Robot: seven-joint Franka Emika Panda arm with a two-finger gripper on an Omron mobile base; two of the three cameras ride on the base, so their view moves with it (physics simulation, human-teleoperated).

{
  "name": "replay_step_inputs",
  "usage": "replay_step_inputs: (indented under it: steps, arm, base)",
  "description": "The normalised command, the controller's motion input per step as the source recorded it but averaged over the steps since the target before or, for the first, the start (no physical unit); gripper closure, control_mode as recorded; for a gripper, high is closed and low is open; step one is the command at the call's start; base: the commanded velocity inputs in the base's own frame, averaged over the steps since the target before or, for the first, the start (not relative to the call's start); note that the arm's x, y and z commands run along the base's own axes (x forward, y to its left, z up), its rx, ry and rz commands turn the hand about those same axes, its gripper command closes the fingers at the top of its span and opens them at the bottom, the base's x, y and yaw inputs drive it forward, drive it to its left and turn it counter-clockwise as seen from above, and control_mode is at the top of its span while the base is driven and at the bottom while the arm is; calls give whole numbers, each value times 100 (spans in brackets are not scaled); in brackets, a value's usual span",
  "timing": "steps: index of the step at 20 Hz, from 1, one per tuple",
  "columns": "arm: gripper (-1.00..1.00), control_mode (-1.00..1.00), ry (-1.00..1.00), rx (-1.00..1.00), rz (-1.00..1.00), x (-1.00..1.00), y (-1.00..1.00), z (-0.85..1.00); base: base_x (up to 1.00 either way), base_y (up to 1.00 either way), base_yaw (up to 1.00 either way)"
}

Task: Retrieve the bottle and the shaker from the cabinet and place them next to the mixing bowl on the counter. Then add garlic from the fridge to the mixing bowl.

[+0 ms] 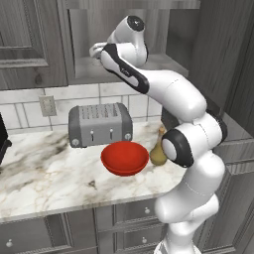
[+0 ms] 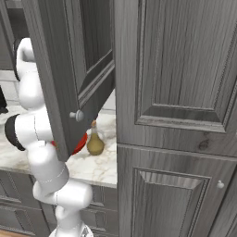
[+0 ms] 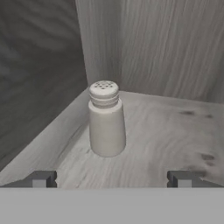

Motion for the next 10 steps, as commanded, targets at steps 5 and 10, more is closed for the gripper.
replay_step_inputs:
  steps: [5,10]
  arm:
    - [-100,-100,0,0,0,31,39,-5]
    - [-100,-100,0,0,0,44,6,0]
  base:
    - [0,0,0]
    - [0,0,0]
